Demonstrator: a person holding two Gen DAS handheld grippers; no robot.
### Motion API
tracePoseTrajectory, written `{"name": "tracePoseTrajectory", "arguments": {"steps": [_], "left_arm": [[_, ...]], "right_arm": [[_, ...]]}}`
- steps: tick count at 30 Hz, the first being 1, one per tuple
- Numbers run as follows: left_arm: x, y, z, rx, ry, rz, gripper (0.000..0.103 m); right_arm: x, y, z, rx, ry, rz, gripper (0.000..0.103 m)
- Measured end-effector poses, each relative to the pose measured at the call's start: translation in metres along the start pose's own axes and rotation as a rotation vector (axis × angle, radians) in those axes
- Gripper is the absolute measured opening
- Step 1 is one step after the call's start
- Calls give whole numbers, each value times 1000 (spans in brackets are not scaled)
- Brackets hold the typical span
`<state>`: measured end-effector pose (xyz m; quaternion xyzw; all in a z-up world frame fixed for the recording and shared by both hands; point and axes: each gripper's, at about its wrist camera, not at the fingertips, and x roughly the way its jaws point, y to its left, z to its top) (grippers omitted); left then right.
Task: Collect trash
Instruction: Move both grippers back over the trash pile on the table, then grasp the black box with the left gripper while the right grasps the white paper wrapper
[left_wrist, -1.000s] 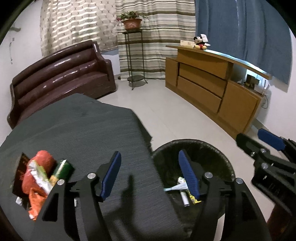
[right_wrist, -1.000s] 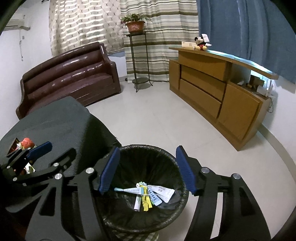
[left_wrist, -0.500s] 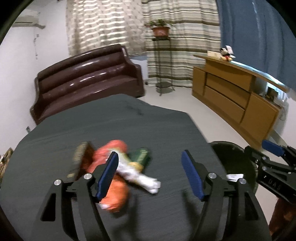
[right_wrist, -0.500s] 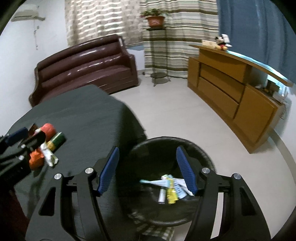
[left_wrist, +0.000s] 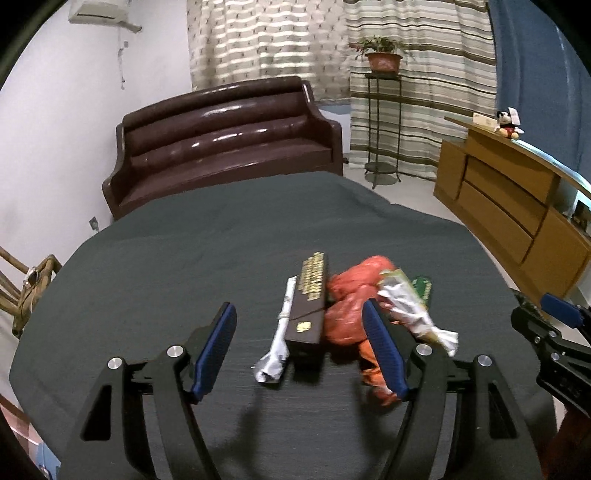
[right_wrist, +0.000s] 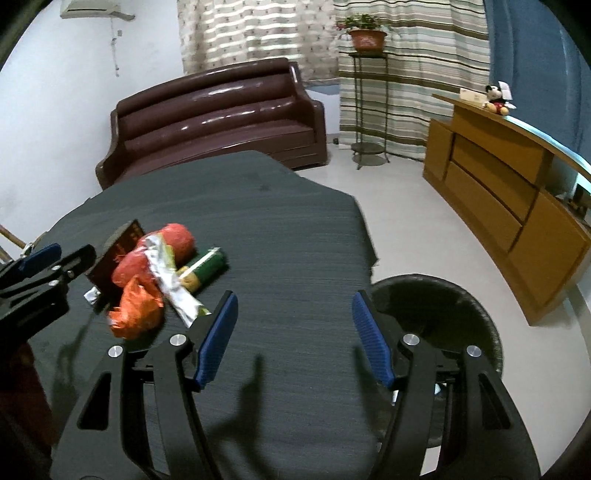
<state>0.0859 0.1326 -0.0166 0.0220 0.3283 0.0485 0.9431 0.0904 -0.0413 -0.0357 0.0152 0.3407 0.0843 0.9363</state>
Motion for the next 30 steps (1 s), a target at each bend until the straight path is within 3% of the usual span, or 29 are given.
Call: {"name": "tracePoseTrajectory", "arguments": {"steps": [6,9,13,17,30], "left_arm": [[15,10,-5,9,35,-23,68],[18,11,-7,15,43,-32,63],[23,12,-5,24,54,-58,49],[27,11,-3,34,68,-103,27],[5,24,1,23,13,-151,24]], "right_arm": [[10,15,3,-24,19,21,63],[14,20,5,-32,27,28,63],[20,24,8,-36,36,34,63],[25,28,8,-41,45,38,63],[36,40,10,-63,61,58,63]]}}
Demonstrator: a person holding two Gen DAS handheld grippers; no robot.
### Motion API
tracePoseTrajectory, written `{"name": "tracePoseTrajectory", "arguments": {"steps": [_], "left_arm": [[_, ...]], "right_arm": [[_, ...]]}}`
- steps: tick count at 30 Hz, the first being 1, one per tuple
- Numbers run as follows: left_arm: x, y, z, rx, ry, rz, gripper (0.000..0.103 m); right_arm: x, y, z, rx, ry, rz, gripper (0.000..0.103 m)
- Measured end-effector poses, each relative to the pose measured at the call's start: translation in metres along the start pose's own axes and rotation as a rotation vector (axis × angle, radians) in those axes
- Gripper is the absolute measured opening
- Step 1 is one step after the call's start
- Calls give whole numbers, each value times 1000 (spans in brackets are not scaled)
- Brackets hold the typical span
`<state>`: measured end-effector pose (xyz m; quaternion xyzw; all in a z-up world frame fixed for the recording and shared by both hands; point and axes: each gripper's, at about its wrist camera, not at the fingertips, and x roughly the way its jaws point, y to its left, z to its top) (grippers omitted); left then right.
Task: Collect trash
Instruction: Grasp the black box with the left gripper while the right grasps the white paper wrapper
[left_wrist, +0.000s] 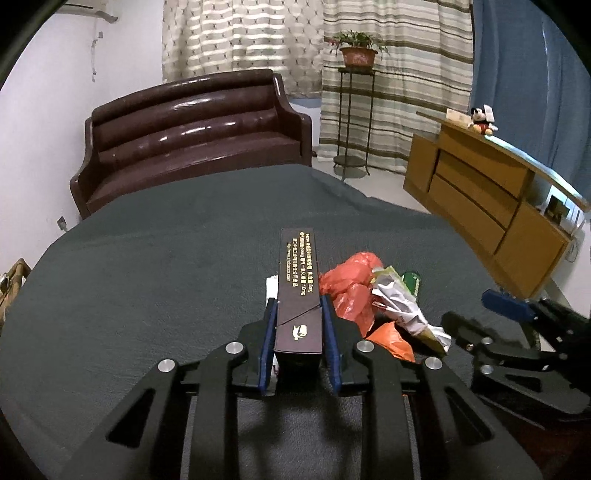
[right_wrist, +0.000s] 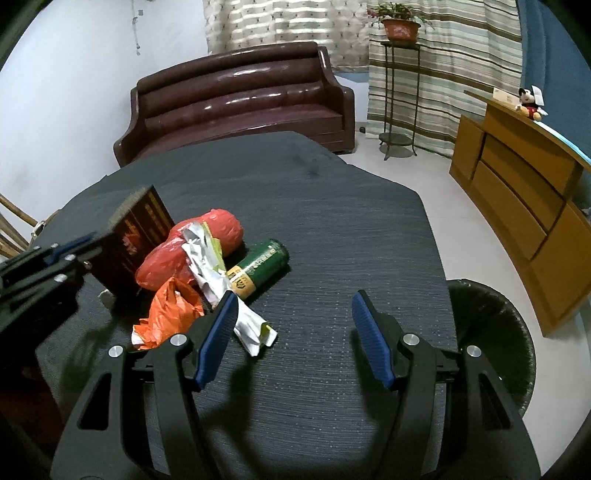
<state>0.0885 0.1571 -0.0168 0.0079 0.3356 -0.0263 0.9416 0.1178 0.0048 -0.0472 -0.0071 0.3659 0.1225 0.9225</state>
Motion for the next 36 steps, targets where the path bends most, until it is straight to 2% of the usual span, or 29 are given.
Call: {"name": "tracePoseTrajectory", "arguments": {"steps": [9,19,25,27,31,32,36], "left_arm": [[-15,20,0,-26,-25,43,24],[-10,53,-9,-73,7,115,24],[-4,65,-17,-92,30,125,24],[-3,67,-18,-96,36,124,24],[-3,68,-20,-99,40,123,24],[-3,68,-19,-99,40,124,24],[-2,67,-19,-101,40,122,24]], "right_arm": [[2,13,-3,-30,11,16,63],[13,28,-2,-77,45,9,60],[23,34,0,-81,83,10,43],[25,36,-2,-87,96,13,33],[23,40,-4,-100,94,15,30],[23,41,-4,-102,94,20,20],[20,43,-6,-113,90,24,17]]}}
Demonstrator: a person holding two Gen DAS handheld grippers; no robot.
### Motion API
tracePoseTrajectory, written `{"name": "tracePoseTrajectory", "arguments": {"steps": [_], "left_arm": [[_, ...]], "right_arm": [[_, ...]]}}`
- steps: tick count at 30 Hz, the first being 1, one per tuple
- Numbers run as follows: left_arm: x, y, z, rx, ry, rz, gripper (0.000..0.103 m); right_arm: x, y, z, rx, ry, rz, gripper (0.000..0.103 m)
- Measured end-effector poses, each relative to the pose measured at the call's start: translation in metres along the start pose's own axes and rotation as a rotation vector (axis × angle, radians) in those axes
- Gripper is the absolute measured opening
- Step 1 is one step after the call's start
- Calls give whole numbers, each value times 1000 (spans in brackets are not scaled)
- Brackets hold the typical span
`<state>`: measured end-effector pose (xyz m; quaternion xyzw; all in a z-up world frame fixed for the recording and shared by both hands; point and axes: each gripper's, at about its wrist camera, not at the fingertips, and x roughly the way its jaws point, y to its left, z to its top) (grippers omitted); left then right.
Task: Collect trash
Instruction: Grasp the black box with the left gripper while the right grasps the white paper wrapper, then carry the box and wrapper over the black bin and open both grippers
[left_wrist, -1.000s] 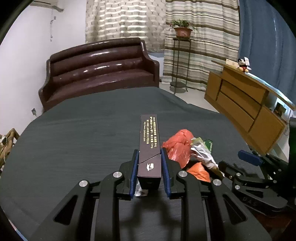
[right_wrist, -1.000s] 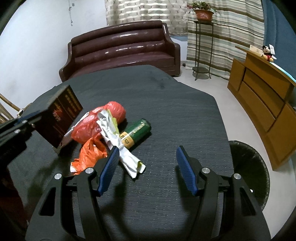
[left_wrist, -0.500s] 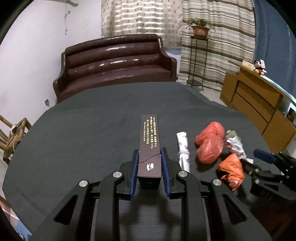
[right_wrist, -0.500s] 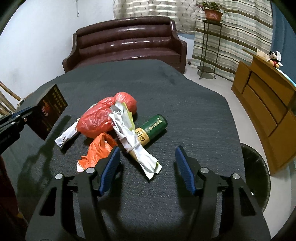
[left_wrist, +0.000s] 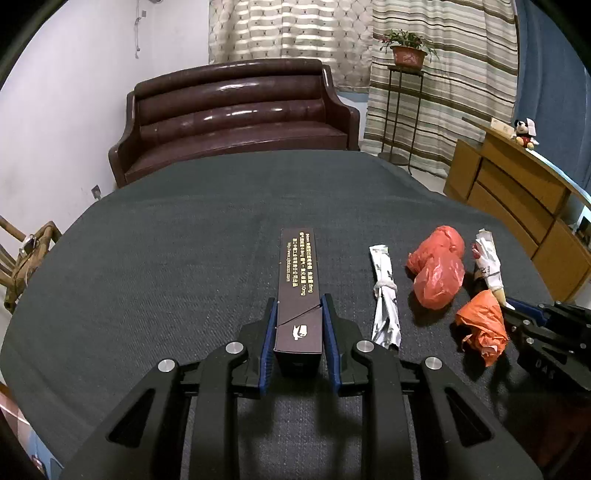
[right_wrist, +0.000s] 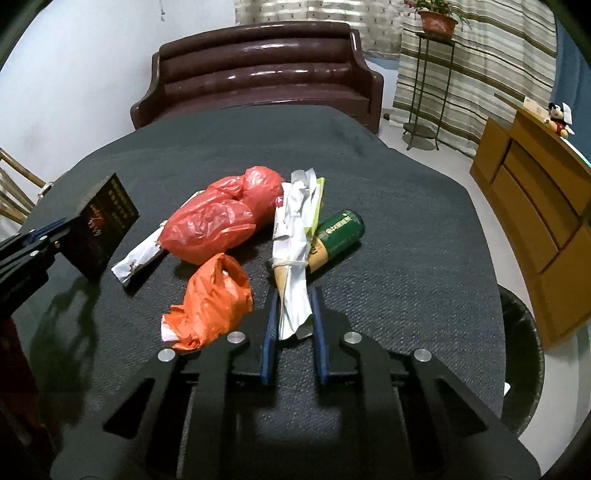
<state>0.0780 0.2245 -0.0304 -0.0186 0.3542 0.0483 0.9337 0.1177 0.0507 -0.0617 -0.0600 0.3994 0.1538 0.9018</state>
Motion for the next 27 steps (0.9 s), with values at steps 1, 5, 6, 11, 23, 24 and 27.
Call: {"name": "tracePoseTrajectory", "arguments": {"steps": [1,5,6,11,23,24,27], "left_arm": [[0,0,0,-1,0,-1,24],[0,0,0,-1,0,0,24],[0,0,0,-1,0,0,24],[-5,-2,-1,-5,-18,-7,24],[-38,-46,-4,36,-89,-77,24],[-40,-50,-4,40,-94,-86,24],[-46,-69,-4,57,-105,-119,24]], "right_arm": [[-2,1,-1,-4,-6,-2,17],[-8,3,-3,-3,-21,4,17],[-10,3,-3,-3,-24,5,17],[-25,5,-9,4,-50,3,17],[-67,-38,-26,78,-111,-51,17],[-70,-43,-29,86,-115,-59,17],[-79,-59,-33,106,-124,-84,17]]}}
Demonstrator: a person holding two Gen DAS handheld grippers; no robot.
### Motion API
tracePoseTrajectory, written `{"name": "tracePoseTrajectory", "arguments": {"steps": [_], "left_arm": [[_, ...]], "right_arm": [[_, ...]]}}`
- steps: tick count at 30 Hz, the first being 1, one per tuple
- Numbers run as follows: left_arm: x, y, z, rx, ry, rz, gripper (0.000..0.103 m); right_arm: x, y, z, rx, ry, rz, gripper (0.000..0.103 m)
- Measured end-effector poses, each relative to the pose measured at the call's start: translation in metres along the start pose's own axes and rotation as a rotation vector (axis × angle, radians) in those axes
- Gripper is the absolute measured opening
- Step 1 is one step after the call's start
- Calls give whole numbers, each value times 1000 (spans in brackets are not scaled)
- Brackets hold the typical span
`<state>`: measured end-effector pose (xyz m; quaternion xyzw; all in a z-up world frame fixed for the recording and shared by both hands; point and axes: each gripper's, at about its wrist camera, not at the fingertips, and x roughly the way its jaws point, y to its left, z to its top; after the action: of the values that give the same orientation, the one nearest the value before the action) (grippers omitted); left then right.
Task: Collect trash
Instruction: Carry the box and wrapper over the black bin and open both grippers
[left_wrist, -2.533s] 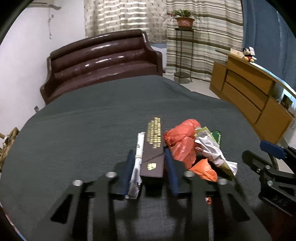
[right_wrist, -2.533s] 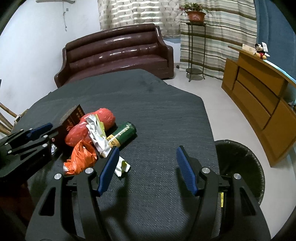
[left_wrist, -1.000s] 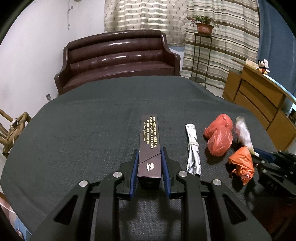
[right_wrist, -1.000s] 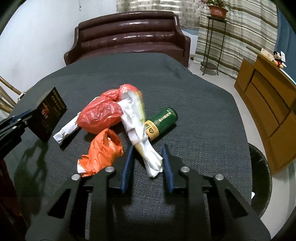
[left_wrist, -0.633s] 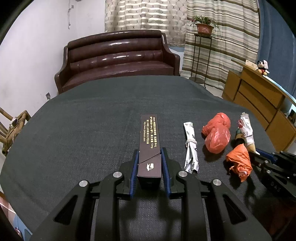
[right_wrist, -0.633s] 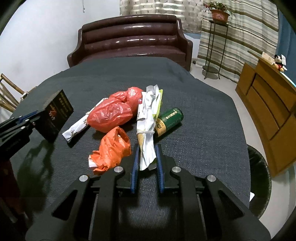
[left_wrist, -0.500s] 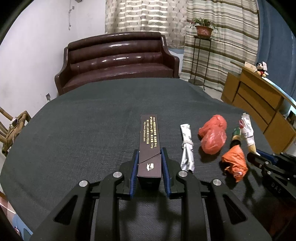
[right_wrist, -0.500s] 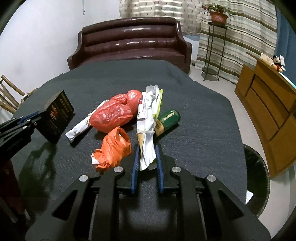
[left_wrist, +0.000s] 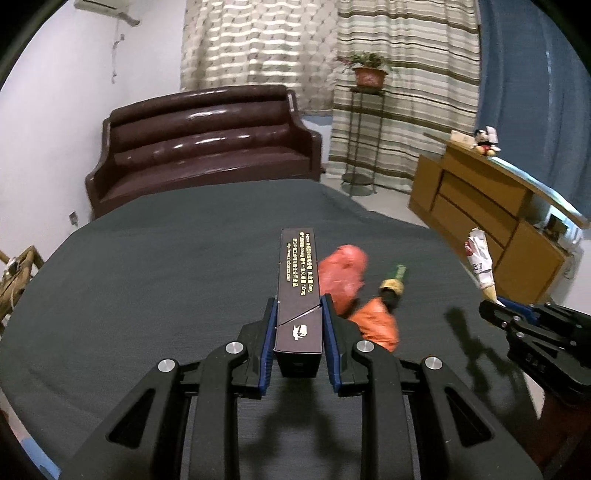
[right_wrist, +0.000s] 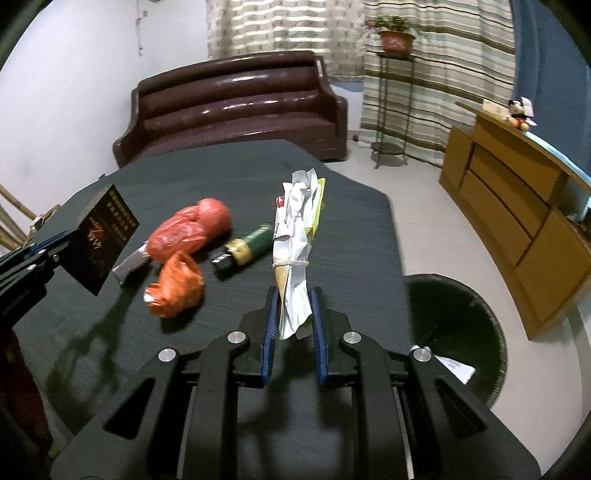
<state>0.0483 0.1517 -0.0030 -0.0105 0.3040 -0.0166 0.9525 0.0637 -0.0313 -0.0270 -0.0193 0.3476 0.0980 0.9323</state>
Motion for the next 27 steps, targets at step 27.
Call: {"name": "tracePoseTrajectory", "arguments": {"steps": [27], "left_arm": [[18,-153,12,164,-39,-198,24]], "right_arm": [[-32,-111,-19,136,-50,-183,17]]}}
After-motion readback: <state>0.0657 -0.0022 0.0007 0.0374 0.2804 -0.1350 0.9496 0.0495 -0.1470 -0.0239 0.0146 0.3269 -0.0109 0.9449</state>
